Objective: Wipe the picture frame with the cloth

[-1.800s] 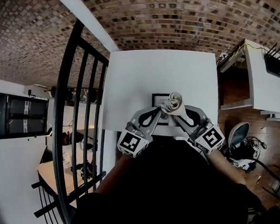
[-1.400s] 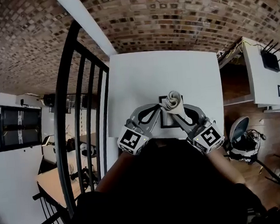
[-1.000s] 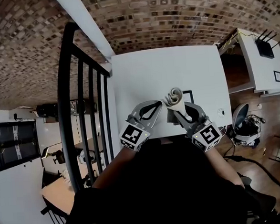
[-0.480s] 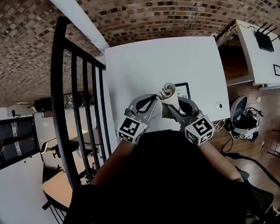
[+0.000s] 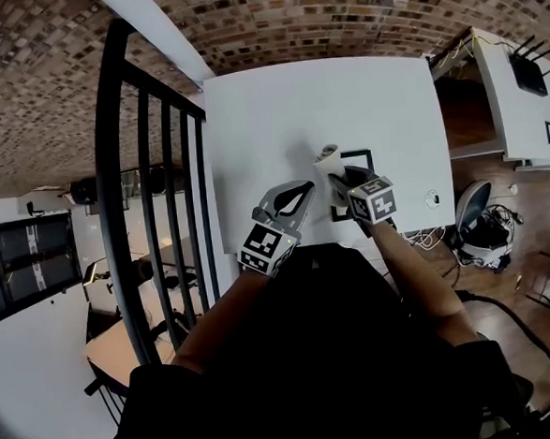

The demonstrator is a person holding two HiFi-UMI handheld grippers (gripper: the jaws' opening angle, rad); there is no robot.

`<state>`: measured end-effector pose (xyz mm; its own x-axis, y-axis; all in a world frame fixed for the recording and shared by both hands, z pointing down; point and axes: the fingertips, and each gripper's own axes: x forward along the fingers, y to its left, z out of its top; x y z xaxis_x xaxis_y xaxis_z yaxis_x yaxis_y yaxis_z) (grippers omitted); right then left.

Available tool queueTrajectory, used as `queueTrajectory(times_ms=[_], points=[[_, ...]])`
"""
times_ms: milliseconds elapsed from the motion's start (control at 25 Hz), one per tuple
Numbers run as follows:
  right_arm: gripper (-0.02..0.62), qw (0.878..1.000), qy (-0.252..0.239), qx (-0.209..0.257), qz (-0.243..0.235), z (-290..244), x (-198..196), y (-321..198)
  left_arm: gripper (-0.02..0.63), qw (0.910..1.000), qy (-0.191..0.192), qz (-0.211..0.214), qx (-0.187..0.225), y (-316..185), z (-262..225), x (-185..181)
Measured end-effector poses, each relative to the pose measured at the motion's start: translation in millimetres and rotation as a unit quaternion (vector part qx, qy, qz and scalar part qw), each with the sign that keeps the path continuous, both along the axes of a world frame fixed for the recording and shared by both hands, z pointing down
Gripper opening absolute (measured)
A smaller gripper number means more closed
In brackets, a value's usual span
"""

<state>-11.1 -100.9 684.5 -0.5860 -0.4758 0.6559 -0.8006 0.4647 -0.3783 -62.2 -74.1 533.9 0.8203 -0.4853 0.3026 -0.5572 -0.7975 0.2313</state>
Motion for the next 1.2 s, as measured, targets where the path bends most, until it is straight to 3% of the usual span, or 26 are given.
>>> queueTrajectory(times_ms=[120, 360, 720, 1000, 1200], points=[[0.120, 0.999, 0.015, -0.041, 0.004, 32, 2, -4, 0.002, 0.9999, 0.007, -0.005, -0.011, 3, 1, 1], [0.120, 0.996, 0.062, -0.062, 0.015, 58, 12, -7, 0.002, 0.9998, 0.012, -0.009, -0.015, 9, 2, -3], [0.120, 0.987, 0.095, -0.099, 0.082, 82, 81, -5, 0.001, 0.9998, 0.014, -0.007, -0.014, 6, 5, -6], [0.120, 0.982, 0.105, -0.082, 0.135, 77, 134, -11, 0.002, 0.9997, 0.014, 0.000, -0.020, 8, 3, -4], [0.120, 0.990, 0.069, -0.060, 0.112, 51, 102, -7, 0.002, 0.9997, 0.016, 0.001, -0.021, 9, 2, -6]])
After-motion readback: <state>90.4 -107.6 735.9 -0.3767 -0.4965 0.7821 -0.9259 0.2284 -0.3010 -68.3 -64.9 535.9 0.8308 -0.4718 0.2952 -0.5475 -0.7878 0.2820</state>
